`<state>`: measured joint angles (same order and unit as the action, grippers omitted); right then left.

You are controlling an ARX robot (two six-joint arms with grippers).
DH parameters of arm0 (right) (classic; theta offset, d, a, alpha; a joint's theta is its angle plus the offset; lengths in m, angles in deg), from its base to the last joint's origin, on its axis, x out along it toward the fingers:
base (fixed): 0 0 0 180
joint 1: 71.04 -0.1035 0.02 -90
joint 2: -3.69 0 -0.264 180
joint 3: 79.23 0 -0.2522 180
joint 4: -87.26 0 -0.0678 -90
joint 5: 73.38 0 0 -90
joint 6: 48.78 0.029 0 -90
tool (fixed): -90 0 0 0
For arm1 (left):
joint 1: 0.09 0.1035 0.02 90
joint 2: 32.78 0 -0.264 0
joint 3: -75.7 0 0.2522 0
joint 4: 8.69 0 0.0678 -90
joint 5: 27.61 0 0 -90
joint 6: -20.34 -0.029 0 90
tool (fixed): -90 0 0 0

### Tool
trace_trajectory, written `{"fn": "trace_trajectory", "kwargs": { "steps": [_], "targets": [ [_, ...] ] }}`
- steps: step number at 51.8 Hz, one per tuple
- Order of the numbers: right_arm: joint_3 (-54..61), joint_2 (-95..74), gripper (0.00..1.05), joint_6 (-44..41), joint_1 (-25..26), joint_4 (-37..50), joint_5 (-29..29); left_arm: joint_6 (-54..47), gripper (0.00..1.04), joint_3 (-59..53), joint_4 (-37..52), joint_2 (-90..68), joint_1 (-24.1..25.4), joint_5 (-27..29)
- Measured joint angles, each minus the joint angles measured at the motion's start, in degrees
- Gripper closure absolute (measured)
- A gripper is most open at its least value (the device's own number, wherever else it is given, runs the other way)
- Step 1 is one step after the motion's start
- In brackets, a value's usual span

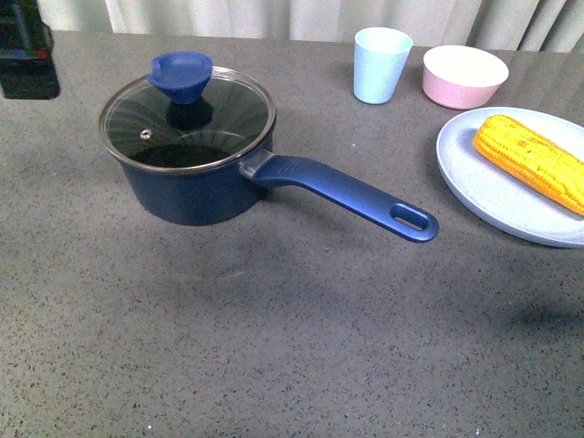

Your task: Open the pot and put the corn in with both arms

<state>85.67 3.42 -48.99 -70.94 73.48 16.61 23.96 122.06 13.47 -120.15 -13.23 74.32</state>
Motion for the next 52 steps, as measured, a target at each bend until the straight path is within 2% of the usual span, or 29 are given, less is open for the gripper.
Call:
{"fn": "trace_trajectory", "kwargs": {
  "steps": [25, 52],
  "targets": [
    [0.00, 0.00, 0.09, 0.00, -0.02, 0.00, 0.00, -0.31, 0.09, 7.67, 3.19, -11.85, -3.28, -2.80],
    [0.00, 0.00, 0.09, 0.00, 0.00, 0.00, 0.00, 4.22, 0.09, 13.66, 5.35, -19.76, -5.20, -6.97]
  ]
}}
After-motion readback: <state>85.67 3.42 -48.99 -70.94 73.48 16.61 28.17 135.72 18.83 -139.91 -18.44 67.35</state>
